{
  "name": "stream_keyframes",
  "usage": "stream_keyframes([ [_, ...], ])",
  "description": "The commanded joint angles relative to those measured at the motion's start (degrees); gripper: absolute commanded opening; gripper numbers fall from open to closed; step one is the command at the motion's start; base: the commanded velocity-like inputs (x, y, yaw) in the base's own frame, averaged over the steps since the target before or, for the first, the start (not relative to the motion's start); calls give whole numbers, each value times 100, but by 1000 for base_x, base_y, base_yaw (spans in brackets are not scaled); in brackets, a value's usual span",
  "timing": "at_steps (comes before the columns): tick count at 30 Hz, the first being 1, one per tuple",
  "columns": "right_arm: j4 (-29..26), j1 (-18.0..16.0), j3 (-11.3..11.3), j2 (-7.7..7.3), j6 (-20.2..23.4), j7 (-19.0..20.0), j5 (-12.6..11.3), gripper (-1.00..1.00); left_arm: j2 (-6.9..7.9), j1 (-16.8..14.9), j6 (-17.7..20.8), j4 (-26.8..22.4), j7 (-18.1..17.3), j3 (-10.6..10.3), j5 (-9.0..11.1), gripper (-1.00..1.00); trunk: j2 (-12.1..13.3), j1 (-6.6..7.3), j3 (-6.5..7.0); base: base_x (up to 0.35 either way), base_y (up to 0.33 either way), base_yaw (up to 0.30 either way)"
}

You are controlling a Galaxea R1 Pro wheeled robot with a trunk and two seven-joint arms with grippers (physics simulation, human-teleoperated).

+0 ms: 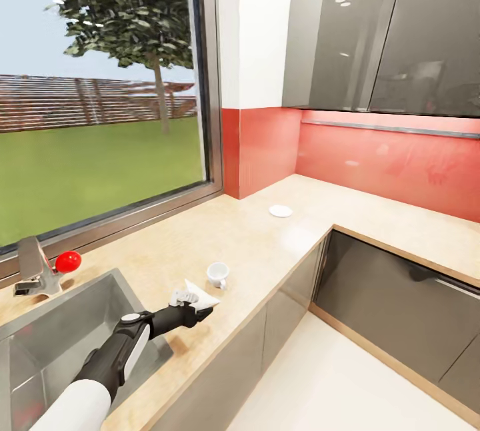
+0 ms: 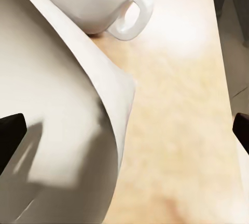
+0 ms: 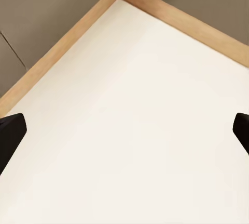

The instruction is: Set up a coffee station on the kitchen countertop: keep the coffee maker on the countertop, move the bottle of coffee from the kitchen shelf to the counter next to the coffee maker, place a paper coffee filter on top of the coffee maker, put the saucer next to the coffee maker with the coffee cup on the saucer, and place the electric kettle next to the coffee maker.

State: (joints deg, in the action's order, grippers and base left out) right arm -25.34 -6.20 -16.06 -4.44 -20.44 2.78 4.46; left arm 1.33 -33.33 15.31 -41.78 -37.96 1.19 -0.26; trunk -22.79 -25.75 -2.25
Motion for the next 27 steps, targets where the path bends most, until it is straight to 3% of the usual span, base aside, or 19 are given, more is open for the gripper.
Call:
stream_keyframes([
  [1,4,-6,-46,5,-21,29,47,100,-1,-5,42,-4,-27,13,-4,100,-13,-4,-13,0,0,-2],
  [18,-6,-7,-58,5,-22,23,38,100,25,2,42,55,-27,50,-27,100,-13,-4,-20,0,0,0],
  [27,-11,-7,-63,5,-22,21,37,100,25,2,42,56,-21,41,-27,100,-374,-201,-217,0,0,0],
])
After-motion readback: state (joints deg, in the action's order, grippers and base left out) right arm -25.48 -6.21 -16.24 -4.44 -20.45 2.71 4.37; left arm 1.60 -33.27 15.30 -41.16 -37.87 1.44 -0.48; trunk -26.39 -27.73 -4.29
